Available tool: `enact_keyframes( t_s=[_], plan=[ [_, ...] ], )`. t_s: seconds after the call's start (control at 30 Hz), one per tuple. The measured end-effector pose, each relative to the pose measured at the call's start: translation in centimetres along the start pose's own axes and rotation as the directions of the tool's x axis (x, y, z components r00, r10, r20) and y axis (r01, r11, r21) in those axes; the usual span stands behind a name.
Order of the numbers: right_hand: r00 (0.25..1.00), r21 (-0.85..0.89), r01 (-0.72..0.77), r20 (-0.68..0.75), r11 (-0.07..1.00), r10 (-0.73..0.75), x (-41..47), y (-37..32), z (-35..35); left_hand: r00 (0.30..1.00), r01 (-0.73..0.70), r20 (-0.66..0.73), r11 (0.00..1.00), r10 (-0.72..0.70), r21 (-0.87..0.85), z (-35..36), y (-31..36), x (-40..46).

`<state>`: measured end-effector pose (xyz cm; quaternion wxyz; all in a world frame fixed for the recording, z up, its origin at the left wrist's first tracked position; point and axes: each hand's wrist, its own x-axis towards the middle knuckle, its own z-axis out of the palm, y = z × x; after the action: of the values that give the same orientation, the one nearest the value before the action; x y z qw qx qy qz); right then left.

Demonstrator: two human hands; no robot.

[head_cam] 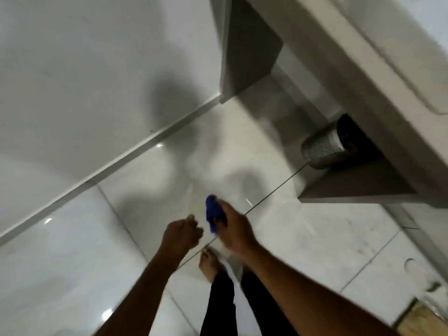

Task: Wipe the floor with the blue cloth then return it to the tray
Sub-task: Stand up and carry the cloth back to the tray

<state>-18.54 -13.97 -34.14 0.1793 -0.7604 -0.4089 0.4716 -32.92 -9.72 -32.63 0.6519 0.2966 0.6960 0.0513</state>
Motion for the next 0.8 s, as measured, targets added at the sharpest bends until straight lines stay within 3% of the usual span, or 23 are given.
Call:
enact_keyframes(
  t_s=[0.1,0.2,0.27,0.33,0.4,0.43,0.5,0.53,0.57,0.63,0.7,0.73,0.8],
  plan=[
    [0.994,0.014,0.111,-0.001,0.994,-0.111,-6.1,-9.1,-8.5,0.965,-0.172,0.168,0.967,0.204,-0.186,0.0,7.1,-11.8],
    [0.983,-0.114,0.148,0.125,0.982,-0.133,-11.1,-15.9,-14.6,0.847,-0.394,0.299,0.897,0.44,-0.202,-0.2,11.8,-20.2],
    [0.966,-0.159,0.226,0.161,0.961,-0.201,-14.4,-18.6,-17.8,0.785,-0.527,0.252,0.824,0.565,-0.207,-0.6,13.8,-24.1],
    [0.942,-0.126,0.317,0.158,0.94,-0.297,-16.7,-20.0,-20.5,0.759,-0.611,0.11,0.761,0.641,-0.22,-1.2,15.5,-26.3],
    [0.908,-0.108,0.419,0.077,0.902,-0.413,-18.4,-20.5,-22.7,0.749,-0.619,0.09,0.742,0.657,-0.258,-2.0,17.1,-27.9],
    [0.897,-0.078,0.438,-0.031,0.896,-0.441,-18.9,-20.4,-23.4,0.744,-0.617,0.113,0.743,0.658,-0.259,-2.3,17.8,-28.4],
    [0.901,0.056,0.373,-0.259,0.926,-0.347,-19.1,-20.1,-24.6,0.725,-0.635,0.15,0.737,0.672,-0.234,-2.8,19.4,-29.2],
    [0.915,0.147,0.321,-0.303,0.936,-0.266,-19.1,-20.0,-25.4,0.705,-0.646,0.187,0.728,0.684,-0.231,-2.9,20.3,-29.7],
    [0.941,0.253,0.277,-0.268,0.927,-0.208,-19.1,-19.9,-26.1,0.68,-0.648,0.243,0.722,0.692,-0.243,-2.8,21.1,-30.2],
    [0.978,0.514,0.2,-0.048,0.834,-0.205,-19.0,-19.5,-27.8,0.634,-0.62,0.368,0.732,0.68,-0.284,-2.0,22.7,-30.9],
    [0.94,0.731,0.079,0.171,0.677,-0.294,-19.0,-19.5,-29.2,0.628,-0.571,0.447,0.768,0.637,-0.291,-1.0,24.1,-31.2],
    [0.918,0.781,0.047,0.213,0.623,-0.335,-19.1,-19.4,-29.9,0.634,-0.554,0.465,0.783,0.618,-0.284,-0.2,24.7,-31.3],
    [0.948,0.758,0.056,0.164,0.649,-0.274,-18.9,-19.1,-31.4,0.68,-0.541,0.439,0.806,0.587,-0.239,1.9,25.8,-31.1]
  ],
)
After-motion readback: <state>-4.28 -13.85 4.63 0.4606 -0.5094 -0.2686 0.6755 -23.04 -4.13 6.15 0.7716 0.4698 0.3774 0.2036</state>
